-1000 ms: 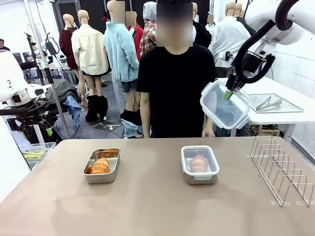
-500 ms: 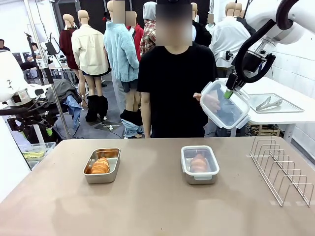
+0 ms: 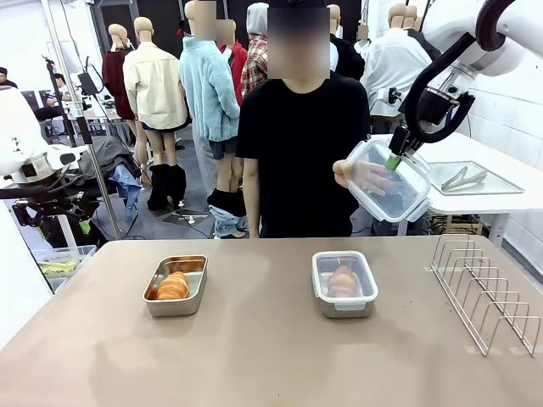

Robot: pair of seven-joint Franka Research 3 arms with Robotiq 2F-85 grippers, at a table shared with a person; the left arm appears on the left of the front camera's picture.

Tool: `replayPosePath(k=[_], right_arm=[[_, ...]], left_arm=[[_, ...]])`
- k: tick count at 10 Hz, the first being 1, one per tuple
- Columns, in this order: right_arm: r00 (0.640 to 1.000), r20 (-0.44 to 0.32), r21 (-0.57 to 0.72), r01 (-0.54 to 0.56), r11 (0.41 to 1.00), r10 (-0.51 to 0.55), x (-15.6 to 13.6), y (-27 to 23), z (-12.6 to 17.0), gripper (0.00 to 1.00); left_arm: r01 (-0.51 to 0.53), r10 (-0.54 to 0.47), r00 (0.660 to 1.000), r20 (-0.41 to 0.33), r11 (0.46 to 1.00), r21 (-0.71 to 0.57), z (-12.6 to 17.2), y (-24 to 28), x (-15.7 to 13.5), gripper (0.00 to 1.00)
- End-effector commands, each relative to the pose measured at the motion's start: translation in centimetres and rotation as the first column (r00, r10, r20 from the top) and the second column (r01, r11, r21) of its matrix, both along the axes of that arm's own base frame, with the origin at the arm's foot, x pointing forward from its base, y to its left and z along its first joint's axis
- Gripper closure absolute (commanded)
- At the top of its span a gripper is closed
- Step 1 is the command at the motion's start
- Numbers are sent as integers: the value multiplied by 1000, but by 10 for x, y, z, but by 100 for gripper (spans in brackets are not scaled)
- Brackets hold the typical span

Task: Place the bread in airtight containers.
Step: Release when the human grabs the Airtight Container lid.

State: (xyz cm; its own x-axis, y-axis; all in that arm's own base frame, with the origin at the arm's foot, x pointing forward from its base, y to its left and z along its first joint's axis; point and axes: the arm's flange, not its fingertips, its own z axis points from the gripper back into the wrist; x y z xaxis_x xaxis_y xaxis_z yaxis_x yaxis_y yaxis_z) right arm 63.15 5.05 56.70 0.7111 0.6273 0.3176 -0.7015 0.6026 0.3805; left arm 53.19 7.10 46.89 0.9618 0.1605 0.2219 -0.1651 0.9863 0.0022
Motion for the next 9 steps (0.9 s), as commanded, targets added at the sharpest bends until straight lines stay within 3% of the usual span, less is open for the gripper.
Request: replayPosePath(k=[1, 5, 9], right_arm=[[1000, -1, 4, 20, 1000, -20, -2, 0, -1, 100], [1000, 1, 1, 3, 1000, -3, 0, -1, 0, 97], [982, 73, -204, -157, 966, 175, -36, -19, 26, 20]], left_arm=[[-8, 8, 1000, -3, 1000, -1, 2, 1, -1, 3], [-8, 8, 1000, -3, 1000, -1, 2, 1, -1, 3], [-8, 8, 1000, -3, 1000, -1, 2, 1, -1, 3]])
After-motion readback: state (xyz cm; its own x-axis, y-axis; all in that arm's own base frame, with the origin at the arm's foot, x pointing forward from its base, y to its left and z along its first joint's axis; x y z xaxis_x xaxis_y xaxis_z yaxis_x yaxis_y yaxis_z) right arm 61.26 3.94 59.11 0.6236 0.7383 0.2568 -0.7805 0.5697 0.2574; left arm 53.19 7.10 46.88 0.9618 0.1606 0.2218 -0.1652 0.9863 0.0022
